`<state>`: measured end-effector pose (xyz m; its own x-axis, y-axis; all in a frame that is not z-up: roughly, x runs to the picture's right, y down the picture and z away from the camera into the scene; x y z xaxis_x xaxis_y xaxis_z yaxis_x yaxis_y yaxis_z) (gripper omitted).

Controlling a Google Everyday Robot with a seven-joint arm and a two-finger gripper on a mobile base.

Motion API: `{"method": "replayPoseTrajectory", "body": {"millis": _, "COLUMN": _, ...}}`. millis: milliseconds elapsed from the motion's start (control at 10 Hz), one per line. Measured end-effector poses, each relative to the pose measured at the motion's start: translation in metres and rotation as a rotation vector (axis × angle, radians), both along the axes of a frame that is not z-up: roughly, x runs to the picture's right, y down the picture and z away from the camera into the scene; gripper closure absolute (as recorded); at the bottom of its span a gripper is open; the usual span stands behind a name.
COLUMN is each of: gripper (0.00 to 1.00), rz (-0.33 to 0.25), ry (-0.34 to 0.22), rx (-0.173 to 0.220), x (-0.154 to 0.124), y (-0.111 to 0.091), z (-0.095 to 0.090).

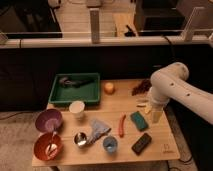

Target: Place brush in red bowl

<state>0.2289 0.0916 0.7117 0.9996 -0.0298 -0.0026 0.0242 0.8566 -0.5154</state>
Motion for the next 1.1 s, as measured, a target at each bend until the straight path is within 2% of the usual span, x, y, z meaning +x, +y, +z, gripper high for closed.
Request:
{"method": "replayPoseTrajectory", "body": {"millis": 200, "gripper": 0.2, "rz": -0.004, "ry": -0.009, "rx": 0.009, "x": -0.004, "y": -0.003, "z": 0.008}}
{"method": "replayPoseTrajectory", "body": {"millis": 500, "gripper": 0.2, "rz": -0.007, "ry": -0.028, "rx": 0.017, "x": -0.035, "y": -0.009, "z": 0.019}}
{"method": "replayPoseTrajectory", "body": {"millis": 800, "gripper": 0.2, "rz": -0.013, "ry": -0.039, "rx": 0.026, "x": -0.046, "y": -0.014, "z": 0.028}}
{"method": "replayPoseTrajectory", "body": {"millis": 1100, "gripper": 0.2, "rz": -0.006, "ry": -0.056, "rx": 0.031, "x": -0.077, "y": -0.023, "z": 0.043}}
